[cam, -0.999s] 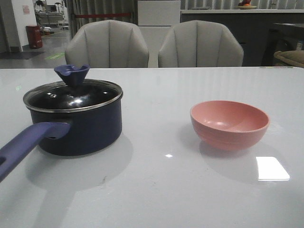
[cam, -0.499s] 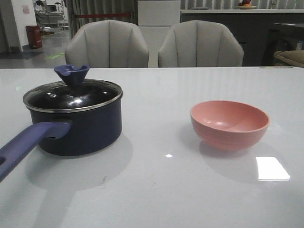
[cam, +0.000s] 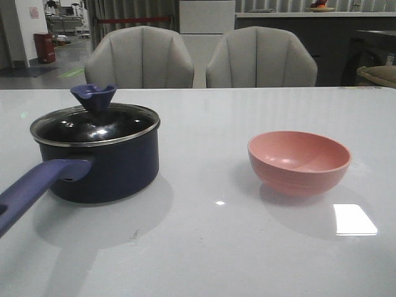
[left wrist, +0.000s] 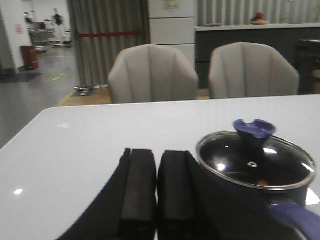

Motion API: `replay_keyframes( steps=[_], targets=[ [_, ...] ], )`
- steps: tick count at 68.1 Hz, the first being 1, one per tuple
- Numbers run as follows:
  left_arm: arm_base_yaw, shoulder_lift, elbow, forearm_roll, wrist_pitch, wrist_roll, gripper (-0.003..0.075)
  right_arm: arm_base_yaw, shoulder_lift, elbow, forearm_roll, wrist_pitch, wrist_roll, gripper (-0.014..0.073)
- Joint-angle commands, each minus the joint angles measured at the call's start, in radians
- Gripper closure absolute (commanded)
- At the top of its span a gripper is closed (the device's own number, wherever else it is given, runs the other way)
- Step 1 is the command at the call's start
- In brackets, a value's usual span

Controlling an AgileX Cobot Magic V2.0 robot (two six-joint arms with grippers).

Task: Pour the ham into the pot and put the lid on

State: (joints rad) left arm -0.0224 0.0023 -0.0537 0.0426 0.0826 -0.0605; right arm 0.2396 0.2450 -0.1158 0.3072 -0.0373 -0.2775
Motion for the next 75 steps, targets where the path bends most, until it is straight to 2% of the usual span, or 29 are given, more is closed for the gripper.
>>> replay_keyframes(
  steps=[1, 6, 9, 75],
  targets=[
    [0.045, -0.017, 0.042, 0.020, -0.178, -0.057, 0.0607, -0.001, 0.004, -0.029, 0.002, -0.074, -0.005, 0.0440],
    [0.051, -0.029, 0.082, 0.013, -0.235, -0.057, 0.0607, -0.001, 0.004, -0.029, 0.002, -0.074, -0.005, 0.0440],
    [0.049, -0.027, 0.080, 0.013, -0.198, -0.057, 0.0607, -0.001, 0.003, -0.029, 0.002, -0.074, -0.005, 0.0440],
    [0.033, -0.027, 0.080, 0.002, -0.188, -0.057, 0.0607, -0.001, 0.003, -0.029, 0.000, -0.074, -0.005, 0.0440]
  ],
)
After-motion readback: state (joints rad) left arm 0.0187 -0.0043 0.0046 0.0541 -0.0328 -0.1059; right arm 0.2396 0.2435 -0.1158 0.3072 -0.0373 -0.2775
